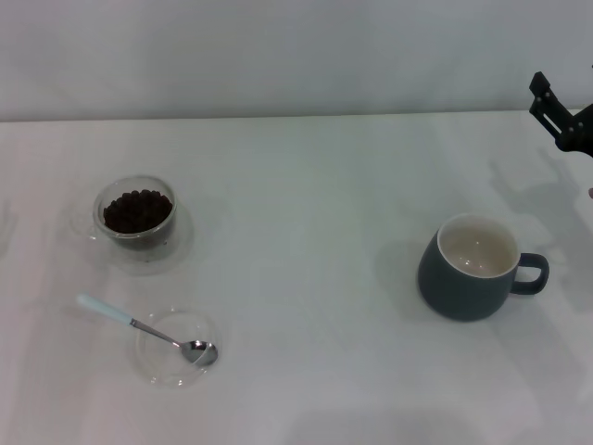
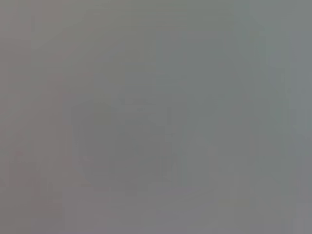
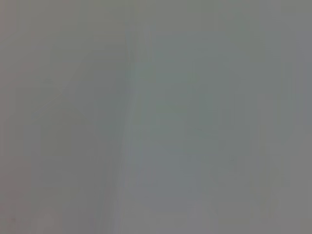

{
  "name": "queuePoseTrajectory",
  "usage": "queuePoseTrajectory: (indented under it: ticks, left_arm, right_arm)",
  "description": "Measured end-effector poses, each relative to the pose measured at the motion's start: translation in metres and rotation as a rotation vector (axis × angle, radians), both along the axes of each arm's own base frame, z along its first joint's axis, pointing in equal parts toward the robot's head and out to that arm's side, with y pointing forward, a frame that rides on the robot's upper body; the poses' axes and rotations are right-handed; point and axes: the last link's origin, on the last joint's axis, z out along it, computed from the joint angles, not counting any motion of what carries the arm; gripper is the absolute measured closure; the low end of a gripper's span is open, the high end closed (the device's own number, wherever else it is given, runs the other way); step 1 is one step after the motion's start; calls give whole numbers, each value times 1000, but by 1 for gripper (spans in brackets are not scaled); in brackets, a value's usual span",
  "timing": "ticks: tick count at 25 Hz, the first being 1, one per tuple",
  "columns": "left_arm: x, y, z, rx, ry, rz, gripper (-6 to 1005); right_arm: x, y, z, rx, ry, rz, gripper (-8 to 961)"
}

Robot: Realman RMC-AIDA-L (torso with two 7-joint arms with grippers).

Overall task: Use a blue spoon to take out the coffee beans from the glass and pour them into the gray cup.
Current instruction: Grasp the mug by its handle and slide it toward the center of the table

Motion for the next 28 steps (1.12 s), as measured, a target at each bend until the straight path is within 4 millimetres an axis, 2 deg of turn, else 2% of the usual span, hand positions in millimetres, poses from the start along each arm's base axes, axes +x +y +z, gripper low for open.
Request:
queuePoseTrajectory:
  ticks: [3, 8, 13, 17, 22, 28]
  left_arm:
    - [-3, -19, 4, 30, -34, -45, 112]
    - [-19, -55, 7, 41, -143, -53, 111]
    - [-35, -84, -5, -32, -183, -2, 112]
    - [-36, -86, -17, -106, -180, 13, 111]
    - [-30, -72, -36, -249, -137, 5, 111]
    - [-27, -63, -39, -269, -111, 1, 111]
  right_arm:
    - [-1, 2, 1, -1, -5, 3, 109]
    - [0, 3, 2, 6, -27, -6, 114]
    - [1, 4, 4, 15, -29, -7, 119]
    - [1, 4, 5, 17, -30, -5, 123]
    - [-1, 5, 5, 15, -31, -1, 128]
    - [0, 2, 1, -7, -44, 4, 135]
